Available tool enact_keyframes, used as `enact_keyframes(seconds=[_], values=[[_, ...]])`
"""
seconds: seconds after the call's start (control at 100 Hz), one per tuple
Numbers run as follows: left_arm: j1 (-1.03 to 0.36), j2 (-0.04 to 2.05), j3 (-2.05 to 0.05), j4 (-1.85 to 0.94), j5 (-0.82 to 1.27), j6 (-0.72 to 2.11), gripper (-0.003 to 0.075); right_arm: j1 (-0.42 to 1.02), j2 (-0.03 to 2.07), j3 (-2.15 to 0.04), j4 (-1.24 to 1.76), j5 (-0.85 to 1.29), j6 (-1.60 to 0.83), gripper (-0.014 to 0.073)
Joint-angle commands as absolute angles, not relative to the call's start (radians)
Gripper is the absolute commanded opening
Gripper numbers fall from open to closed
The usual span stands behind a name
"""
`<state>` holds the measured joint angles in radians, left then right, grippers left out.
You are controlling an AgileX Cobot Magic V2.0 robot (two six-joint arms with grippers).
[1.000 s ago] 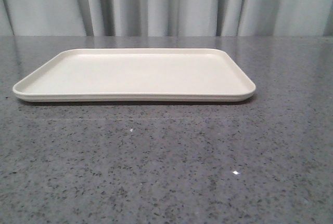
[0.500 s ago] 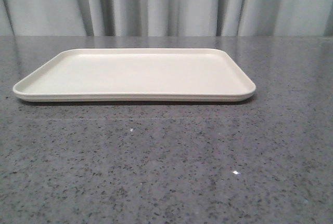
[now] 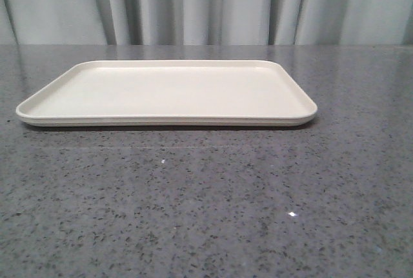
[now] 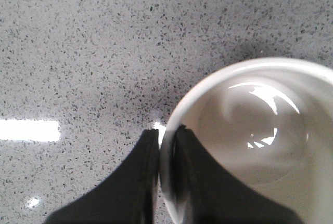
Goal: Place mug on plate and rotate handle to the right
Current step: 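Grip the mug rim with the left gripper and carry it over the tray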
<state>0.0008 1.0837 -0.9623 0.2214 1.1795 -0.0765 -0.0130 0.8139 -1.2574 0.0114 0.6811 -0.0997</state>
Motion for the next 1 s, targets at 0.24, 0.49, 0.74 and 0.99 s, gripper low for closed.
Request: enact_keyframes(seconds=[0.24,0.49,0.74,0.99], values=[[0.003,1.071,-1.001,0.235,1.147,-0.067,-0.0008,-0.013,0.816,-1.280,0.000,0.609,-0.106,0.0565],[0.003,1.042,-1.102,0.196,1.178,-0.031,-0.0008,-0.013,0.816,-1.280,0.000,0.595,-0.106,0.0565],[0.003,1.037,-1.212,0.123,1.207,0.000,-0.0008,-0.013,0.816,-1.280,0.000,0.585,-0.106,0.0565],[0.003,1.041,-1.291,0.036,1.172,0.037,-0.0009,-0.013,0.814,-1.280,0.000,0.582,-0.106,0.0565]])
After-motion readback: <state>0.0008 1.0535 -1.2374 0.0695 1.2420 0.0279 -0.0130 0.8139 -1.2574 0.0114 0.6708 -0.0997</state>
